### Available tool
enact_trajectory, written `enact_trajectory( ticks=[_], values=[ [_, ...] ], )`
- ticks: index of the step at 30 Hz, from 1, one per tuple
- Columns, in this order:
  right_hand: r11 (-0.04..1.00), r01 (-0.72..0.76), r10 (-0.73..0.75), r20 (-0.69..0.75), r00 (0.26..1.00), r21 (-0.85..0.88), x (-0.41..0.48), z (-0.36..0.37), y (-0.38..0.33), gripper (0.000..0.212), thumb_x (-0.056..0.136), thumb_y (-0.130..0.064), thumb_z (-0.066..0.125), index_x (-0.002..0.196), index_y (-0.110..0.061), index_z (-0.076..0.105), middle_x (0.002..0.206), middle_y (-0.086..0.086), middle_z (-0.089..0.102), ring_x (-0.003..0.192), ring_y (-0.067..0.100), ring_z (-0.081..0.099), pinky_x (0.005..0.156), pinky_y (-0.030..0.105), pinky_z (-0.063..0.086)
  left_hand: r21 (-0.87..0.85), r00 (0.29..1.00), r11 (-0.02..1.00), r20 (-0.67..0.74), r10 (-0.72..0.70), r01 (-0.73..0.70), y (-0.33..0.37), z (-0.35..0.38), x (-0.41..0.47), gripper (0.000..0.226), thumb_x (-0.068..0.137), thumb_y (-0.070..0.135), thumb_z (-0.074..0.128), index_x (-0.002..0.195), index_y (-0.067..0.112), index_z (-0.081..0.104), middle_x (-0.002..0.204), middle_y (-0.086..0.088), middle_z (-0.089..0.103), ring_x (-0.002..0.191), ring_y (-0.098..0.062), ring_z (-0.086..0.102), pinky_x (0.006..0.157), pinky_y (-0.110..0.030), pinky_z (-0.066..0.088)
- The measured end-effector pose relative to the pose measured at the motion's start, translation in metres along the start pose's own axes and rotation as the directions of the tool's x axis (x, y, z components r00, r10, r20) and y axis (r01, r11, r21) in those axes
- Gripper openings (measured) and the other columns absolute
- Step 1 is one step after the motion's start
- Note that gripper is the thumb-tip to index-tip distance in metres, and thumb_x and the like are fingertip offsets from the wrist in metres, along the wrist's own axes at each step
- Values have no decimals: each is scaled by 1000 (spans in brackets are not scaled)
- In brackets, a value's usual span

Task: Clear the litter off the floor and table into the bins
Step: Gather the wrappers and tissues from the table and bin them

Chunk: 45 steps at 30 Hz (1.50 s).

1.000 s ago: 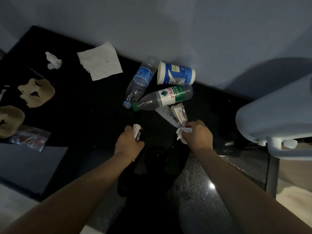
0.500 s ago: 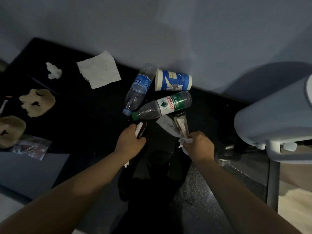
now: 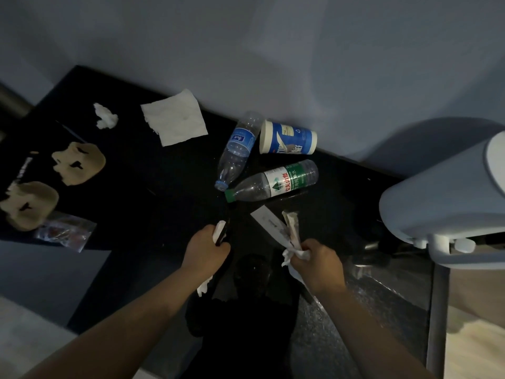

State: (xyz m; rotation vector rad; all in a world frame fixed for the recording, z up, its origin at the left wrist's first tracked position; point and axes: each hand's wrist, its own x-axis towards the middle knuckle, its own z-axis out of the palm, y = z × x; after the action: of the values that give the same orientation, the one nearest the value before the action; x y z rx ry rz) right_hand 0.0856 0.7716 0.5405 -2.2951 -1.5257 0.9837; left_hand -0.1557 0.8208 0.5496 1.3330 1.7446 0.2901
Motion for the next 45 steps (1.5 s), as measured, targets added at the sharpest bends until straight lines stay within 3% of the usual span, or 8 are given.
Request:
enact_trajectory(
  ticks=[12,15,19,23,28,39,43,45],
  values=[
    [994,111,-111,-22,994,-21,-27,10,-39,23,82,-34,68,74,-23,49,60,-12,52,50,4,48,41,14,22,-46,997,998,-60,-47,44,-28,-23,-37,12,83,12,64,92,17,57,83,2,61,71,-7,58,53,-16,38],
    [989,145,-145,-5,989,-19,-28,9,-46,18,83,-29,68,90,-21,53,76,-4,63,60,8,55,45,13,27,-62,996,997,-71,-49,45,-33,-28,-43,12,83,12,64,92,16,57,83,2,61,71,-7,59,53,-14,38],
    [978,207,-208,12,978,39,-31,5,-59,40,84,-30,69,119,-18,55,93,-1,67,76,12,62,58,19,42,-82,994,996,-97,-51,43,-38,-36,-47,13,83,13,65,93,15,58,84,2,62,72,-8,60,55,-15,40],
    [966,258,-259,31,965,24,-31,5,-72,45,84,-29,67,125,-16,56,97,-1,68,78,7,59,57,10,38,-110,991,992,-116,-72,59,-47,-45,-51,14,84,15,66,94,20,58,84,6,61,73,-5,60,55,-13,39],
    [956,294,-292,98,951,-3,-30,14,-94,51,85,-25,67,133,-16,52,102,0,68,84,10,63,62,15,41,-136,984,986,-139,-115,97,-68,-67,-56,15,83,20,69,92,23,58,85,5,63,74,-7,63,56,-16,44],
    [919,395,-385,215,898,-4,-32,60,-150,51,83,-26,68,131,-24,52,106,-8,66,92,6,61,76,19,48,-11,893,981,-412,-183,196,-134,-146,-42,25,82,26,72,91,12,53,94,-11,59,72,-17,58,50,-23,36],
    [908,420,-404,241,882,-14,-32,76,-165,49,82,-26,68,129,-26,53,105,-10,65,90,2,60,70,13,43,-24,872,979,-451,-192,203,-151,-168,-29,53,79,30,73,124,12,52,117,-12,57,99,-28,60,75,-38,53],
    [903,428,-411,253,876,-17,-32,82,-171,48,82,-25,67,128,-26,54,103,-11,65,88,2,60,68,11,42,-18,850,978,-490,-191,209,-158,-181,-20,57,78,32,74,125,10,52,121,-13,55,103,-30,59,80,-40,51]
  ],
)
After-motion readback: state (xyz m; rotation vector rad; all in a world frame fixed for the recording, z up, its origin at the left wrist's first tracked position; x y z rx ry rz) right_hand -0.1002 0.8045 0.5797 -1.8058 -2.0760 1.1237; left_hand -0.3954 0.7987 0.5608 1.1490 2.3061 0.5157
